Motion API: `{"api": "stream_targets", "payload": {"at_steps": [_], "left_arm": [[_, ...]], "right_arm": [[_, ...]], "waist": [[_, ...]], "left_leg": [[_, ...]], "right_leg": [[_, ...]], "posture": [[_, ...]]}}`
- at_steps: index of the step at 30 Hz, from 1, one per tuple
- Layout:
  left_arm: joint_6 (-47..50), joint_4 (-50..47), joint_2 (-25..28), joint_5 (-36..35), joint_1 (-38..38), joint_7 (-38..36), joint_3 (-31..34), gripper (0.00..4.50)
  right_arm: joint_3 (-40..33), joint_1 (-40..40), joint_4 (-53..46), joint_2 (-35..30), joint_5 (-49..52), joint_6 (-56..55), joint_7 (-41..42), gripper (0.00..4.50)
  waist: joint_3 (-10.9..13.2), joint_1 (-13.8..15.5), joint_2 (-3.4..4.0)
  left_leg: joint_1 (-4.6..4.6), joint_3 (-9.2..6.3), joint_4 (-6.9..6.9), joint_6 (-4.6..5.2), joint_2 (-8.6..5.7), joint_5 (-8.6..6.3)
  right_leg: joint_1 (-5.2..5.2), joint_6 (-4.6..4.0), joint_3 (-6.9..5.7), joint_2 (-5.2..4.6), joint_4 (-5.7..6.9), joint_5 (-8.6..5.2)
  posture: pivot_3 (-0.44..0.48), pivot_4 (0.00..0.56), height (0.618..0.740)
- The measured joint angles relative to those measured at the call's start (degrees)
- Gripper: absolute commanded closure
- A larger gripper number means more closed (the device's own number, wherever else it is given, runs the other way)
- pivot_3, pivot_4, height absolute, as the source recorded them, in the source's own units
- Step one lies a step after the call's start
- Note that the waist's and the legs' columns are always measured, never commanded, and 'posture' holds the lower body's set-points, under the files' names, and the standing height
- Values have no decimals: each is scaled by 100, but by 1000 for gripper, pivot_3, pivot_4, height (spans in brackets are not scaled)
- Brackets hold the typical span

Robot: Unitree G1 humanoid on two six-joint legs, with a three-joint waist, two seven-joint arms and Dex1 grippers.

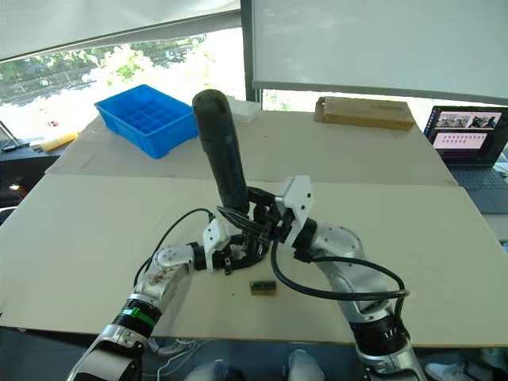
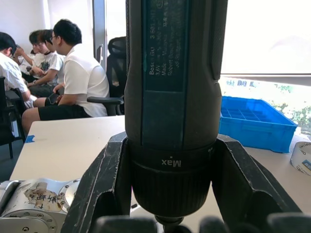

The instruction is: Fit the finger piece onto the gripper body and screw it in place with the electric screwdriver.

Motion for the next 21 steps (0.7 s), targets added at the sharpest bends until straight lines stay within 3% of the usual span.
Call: {"api": "stream_targets", "payload": {"at_steps": [21], "left_arm": [[19,95,1,8,28,44,-29,2164]], "right_arm": [[49,43,-6,-20,2,271,-177,2609]], "waist": [[-92,12,-27]], "left_leg": [[55,-29,-17,-8,14,-16]], "right_leg": [[65,-16,-4,-47,-25,-12]], "posture": [[0,150,740]]}}
